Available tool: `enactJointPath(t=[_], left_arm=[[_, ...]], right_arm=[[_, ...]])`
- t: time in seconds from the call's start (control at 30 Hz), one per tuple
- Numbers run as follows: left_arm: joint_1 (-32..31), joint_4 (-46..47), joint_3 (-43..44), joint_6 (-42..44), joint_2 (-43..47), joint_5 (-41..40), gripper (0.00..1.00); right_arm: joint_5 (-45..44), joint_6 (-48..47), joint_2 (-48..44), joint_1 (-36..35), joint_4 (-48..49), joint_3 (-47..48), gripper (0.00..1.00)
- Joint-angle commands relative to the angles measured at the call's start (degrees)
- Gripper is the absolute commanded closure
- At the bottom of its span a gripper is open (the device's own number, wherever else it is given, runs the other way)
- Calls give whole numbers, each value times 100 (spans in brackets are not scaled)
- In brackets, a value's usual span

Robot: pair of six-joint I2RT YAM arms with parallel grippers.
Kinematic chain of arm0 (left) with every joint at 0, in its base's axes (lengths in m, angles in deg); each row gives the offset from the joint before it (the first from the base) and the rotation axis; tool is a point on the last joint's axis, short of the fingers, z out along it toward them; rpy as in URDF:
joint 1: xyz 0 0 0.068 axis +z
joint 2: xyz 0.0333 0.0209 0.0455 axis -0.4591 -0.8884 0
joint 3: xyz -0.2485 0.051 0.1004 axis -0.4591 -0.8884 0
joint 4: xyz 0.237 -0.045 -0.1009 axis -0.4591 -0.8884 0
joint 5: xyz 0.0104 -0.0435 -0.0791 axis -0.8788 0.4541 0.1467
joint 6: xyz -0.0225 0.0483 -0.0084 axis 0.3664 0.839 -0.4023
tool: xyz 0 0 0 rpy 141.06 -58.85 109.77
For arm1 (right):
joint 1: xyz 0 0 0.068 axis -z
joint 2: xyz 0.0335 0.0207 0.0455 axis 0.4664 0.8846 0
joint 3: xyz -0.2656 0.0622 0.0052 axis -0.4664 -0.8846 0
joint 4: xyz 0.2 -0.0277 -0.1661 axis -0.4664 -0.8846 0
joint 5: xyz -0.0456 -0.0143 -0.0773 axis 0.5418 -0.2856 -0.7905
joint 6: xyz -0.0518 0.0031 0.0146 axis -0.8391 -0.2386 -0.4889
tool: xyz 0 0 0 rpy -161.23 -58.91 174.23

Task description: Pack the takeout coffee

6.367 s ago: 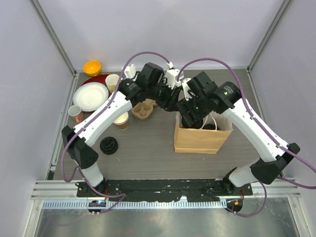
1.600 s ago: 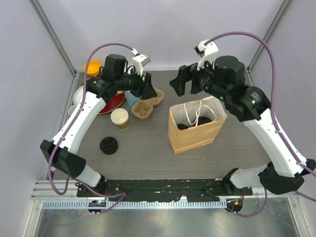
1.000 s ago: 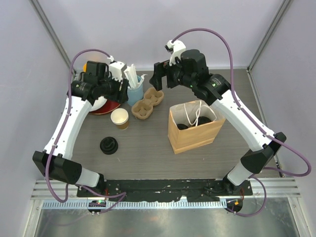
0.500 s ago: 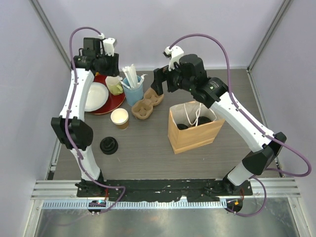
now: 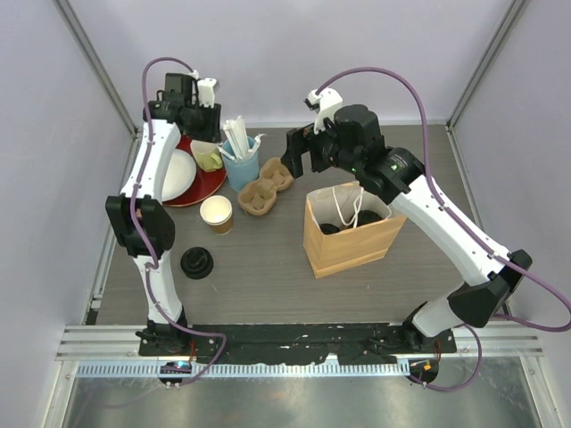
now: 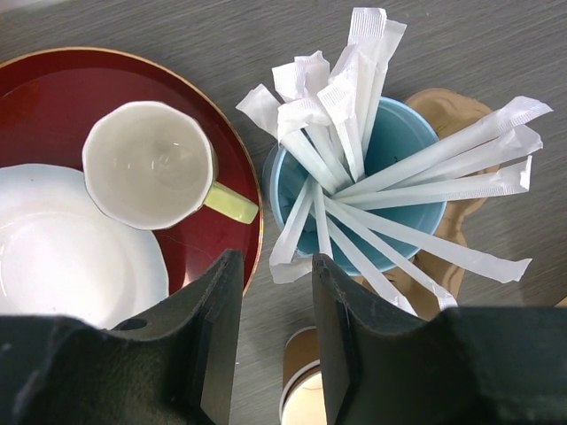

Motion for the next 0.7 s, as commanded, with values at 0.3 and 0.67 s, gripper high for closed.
enactJointPath(t=[0.3, 0.67], left_arm=[[-15, -378, 385, 183, -383, 153, 67], [-15, -255, 631, 226, -217, 567, 100]], right_arm=[[-146, -185, -22, -18, -124, 450, 2], [-190, -308, -4, -27, -282, 573, 2]])
